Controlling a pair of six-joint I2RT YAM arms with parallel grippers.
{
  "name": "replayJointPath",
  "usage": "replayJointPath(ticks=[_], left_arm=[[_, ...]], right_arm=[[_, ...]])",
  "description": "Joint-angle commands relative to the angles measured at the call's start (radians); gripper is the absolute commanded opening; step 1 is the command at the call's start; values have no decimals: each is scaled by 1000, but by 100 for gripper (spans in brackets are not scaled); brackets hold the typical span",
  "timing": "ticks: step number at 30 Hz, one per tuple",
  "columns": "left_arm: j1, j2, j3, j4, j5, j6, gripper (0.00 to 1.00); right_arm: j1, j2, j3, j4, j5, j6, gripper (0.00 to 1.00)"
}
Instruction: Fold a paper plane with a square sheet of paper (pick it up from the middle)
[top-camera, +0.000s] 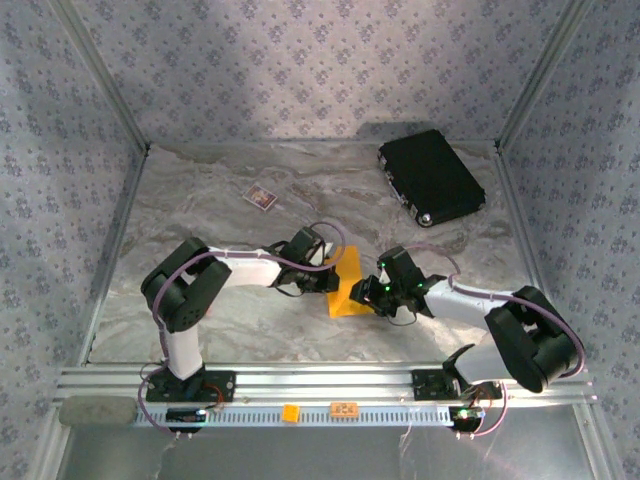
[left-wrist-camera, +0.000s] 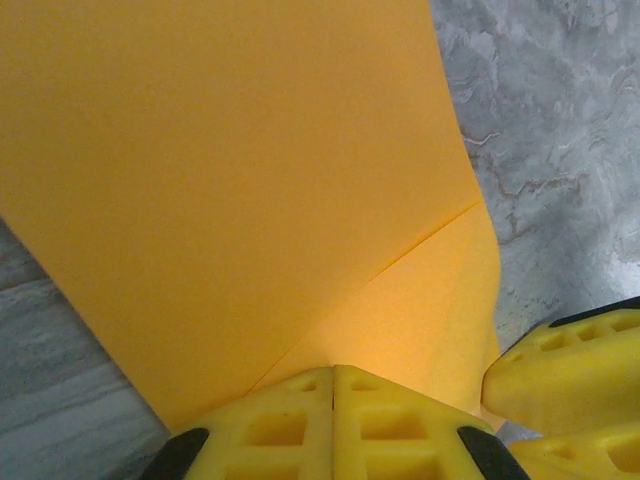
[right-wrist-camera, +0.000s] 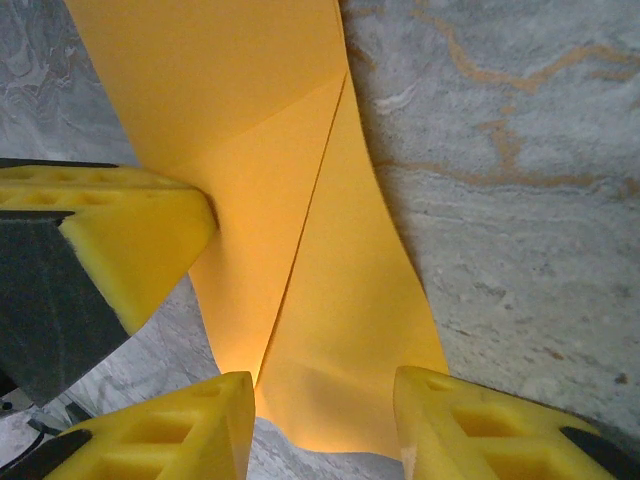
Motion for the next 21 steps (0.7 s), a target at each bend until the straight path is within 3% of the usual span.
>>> replayJointPath(ticks=[1,21], left_arm=[[-12,45,-31,-34,-15,-12,6],[-6,37,-47,-32,-30,-14,6]], right_arm=[[2,-23,-17,-31,18,4,43],[-5,-42,29,-108,-29,-22,45]])
